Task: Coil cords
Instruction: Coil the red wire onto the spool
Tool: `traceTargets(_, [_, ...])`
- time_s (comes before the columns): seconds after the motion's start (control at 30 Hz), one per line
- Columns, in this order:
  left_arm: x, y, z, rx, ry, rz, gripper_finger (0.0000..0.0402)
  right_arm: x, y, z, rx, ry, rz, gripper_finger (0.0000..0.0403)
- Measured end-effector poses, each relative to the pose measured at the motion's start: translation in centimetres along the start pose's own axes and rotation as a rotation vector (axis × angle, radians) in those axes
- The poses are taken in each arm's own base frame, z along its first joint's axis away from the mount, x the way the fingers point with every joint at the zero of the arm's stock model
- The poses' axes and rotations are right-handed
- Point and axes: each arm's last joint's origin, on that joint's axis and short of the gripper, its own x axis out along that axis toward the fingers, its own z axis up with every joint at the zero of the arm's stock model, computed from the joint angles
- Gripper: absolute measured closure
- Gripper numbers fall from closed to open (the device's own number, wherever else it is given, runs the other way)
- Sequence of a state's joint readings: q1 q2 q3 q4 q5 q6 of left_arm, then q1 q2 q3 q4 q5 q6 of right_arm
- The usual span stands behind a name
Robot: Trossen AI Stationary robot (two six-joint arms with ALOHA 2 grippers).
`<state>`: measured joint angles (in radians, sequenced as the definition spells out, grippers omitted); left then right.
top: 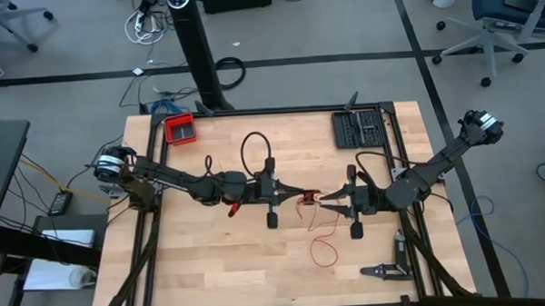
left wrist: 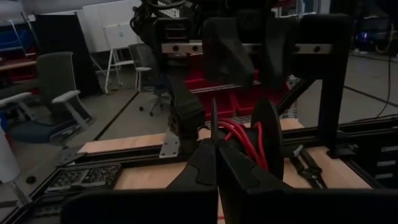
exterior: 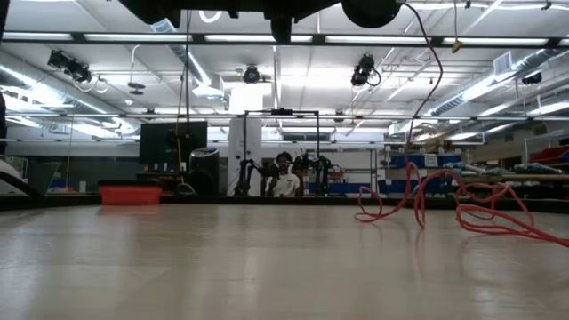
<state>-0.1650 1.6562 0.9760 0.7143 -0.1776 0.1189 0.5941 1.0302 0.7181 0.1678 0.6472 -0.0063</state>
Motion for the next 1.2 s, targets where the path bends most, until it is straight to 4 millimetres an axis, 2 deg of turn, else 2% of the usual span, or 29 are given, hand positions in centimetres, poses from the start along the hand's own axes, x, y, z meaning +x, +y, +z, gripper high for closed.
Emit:
traceTargets(0.6, [0.0, -0.2, 0.2, -0.03, -0.022, 0.001, 0.0401, 2.4, 0.1, -1.2, -0.014, 0.027, -0.035, 0.0332])
traceTargets(0.7, [0.0, -0.2, 0.3, -0.043, -0.026, 0.001, 0.0401, 2.5, 0.0, -1.2, -0.015, 0.03, -0.041, 0.0348])
traceTargets(0.83, [0.0, -0.2, 0.3, -0.05, -0.028, 0.004, 0.0401, 2.5, -0.1, -1.2, -0.022, 0.033, -0.042, 0.0393])
traceTargets(1.2, [-0.2, -0.2, 0.1, -0.046, 0.008, 0.006, 0.0398, 2.5, -0.1, -1.3, -0.029, 0.042, -0.051, 0.04])
